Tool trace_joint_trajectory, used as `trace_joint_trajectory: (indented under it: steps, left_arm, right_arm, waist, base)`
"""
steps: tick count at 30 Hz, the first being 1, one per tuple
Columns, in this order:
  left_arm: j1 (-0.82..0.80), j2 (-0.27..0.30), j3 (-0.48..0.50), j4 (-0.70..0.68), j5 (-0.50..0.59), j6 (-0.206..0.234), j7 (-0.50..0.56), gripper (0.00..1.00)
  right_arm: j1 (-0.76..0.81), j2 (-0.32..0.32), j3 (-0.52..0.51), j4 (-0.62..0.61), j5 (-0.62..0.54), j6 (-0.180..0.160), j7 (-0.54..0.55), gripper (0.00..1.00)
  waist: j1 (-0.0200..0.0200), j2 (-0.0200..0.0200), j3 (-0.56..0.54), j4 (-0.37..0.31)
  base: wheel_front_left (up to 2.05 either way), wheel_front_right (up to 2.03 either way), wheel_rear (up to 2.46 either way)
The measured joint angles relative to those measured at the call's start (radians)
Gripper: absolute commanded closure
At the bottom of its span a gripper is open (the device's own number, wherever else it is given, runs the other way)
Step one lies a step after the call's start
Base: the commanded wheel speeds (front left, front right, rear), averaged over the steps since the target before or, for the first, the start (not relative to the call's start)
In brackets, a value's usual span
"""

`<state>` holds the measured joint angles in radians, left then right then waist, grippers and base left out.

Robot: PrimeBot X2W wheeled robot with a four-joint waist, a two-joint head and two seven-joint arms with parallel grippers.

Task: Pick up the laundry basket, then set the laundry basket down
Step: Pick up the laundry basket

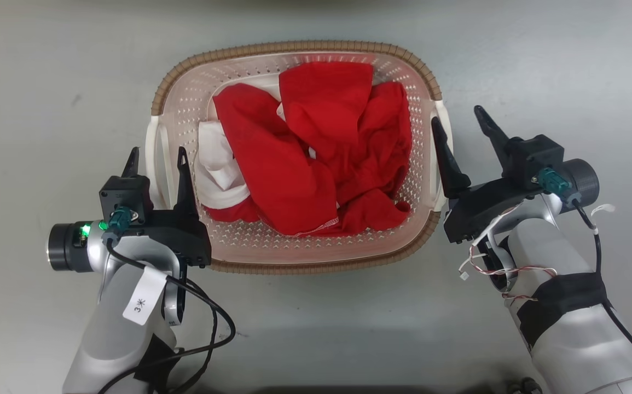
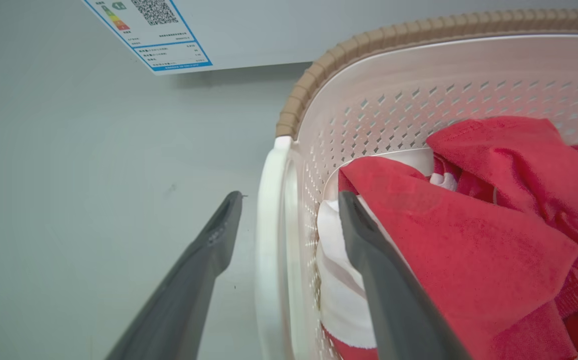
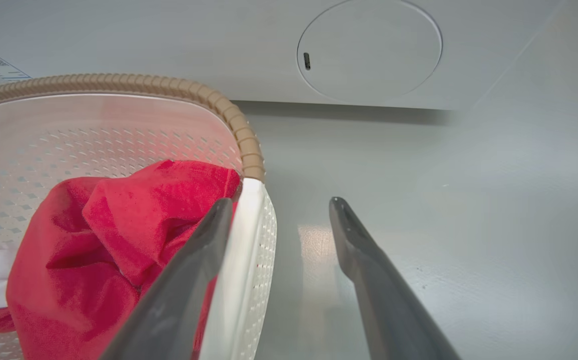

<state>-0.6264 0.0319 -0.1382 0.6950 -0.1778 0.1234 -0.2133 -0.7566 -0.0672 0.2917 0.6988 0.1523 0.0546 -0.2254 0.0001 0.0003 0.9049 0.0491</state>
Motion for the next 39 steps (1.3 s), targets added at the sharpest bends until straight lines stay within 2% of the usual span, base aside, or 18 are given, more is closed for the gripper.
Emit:
trace_joint_trajectory:
  steps: [10,21,22,23,24,25,26,28,29,30,33,39]
  left_arm:
    - [-0.033,0.000,-0.004,0.077,-0.023,0.000,-0.019,0.00]
    - [-0.105,-0.002,-0.059,0.155,-0.062,0.001,-0.019,0.00]
    - [-0.112,-0.002,-0.067,0.162,-0.062,0.001,-0.019,0.00]
    - [-0.118,-0.002,-0.073,0.168,-0.063,0.001,-0.019,0.05]
    - [-0.125,-0.003,-0.077,0.175,-0.065,0.001,-0.019,0.18]
    - [-0.131,-0.003,-0.083,0.179,-0.068,0.001,-0.019,0.29]
    - [-0.135,-0.003,-0.090,0.185,-0.070,0.001,-0.019,0.44]
    - [-0.143,-0.003,-0.102,0.206,-0.077,0.001,-0.019,0.63]
    - [-0.144,-0.002,-0.106,0.214,-0.080,0.001,-0.019,0.87]
    - [-0.144,0.000,-0.113,0.222,-0.086,0.001,-0.019,1.00]
    - [-0.144,-0.002,-0.143,0.239,-0.118,0.000,-0.019,1.00]
    - [-0.144,0.000,-0.191,0.267,-0.165,0.000,-0.022,1.00]
  right_arm:
    - [-0.021,0.000,0.056,0.059,-0.001,0.005,-0.011,0.00]
    - [-0.057,0.000,0.125,0.108,0.070,-0.049,-0.014,0.00]
    - [-0.063,0.000,0.132,0.110,0.080,-0.055,-0.014,0.02]
    - [-0.069,0.000,0.140,0.113,0.092,-0.061,-0.014,0.11]
    - [-0.075,0.000,0.149,0.115,0.100,-0.067,-0.014,0.22]
    - [-0.078,0.000,0.157,0.116,0.106,-0.074,-0.014,0.42]
    - [-0.080,-0.001,0.167,0.118,0.113,-0.082,-0.014,0.53]
    - [-0.081,0.000,0.187,0.124,0.129,-0.096,-0.014,0.69]
    - [-0.082,0.000,0.195,0.126,0.140,-0.108,-0.014,0.84]
    - [-0.084,-0.004,0.204,0.130,0.154,-0.110,-0.014,1.00]
    - [-0.093,-0.010,0.224,0.142,0.186,-0.135,-0.014,1.00]
    - [-0.092,-0.015,0.274,0.173,0.239,-0.158,-0.014,1.00]
  waist:
    - [0.0000,-0.0001,0.043,0.014]
    - [-0.0002,-0.0001,0.059,0.021]
    - [-0.0002,-0.0001,0.060,0.022]
    - [-0.0001,-0.0002,0.060,0.022]
    - [-0.0002,-0.0002,0.060,0.023]
    - [-0.0002,-0.0003,0.060,0.023]
    - [-0.0002,-0.0002,0.059,0.023]
    - [-0.0001,-0.0002,0.055,0.024]
    - [-0.0001,-0.0002,0.052,0.024]
    - [-0.0001,-0.0002,0.049,0.024]
    - [-0.0001,-0.0003,0.038,0.023]
    - [-0.0001,-0.0003,0.002,0.020]
  base:
    - [0.00,0.00,0.00]
    - [0.00,0.00,0.00]
    - [0.00,0.00,0.00]
    - [0.00,0.00,0.00]
    - [0.00,0.00,0.00]
    - [0.00,0.00,0.00]
    - [0.00,0.00,0.00]
    - [0.00,0.00,0.00]
    - [0.00,0.00,0.00]
    - [0.00,0.00,0.00]
    - [0.00,0.00,0.00]
    - [0.00,0.00,0.00]
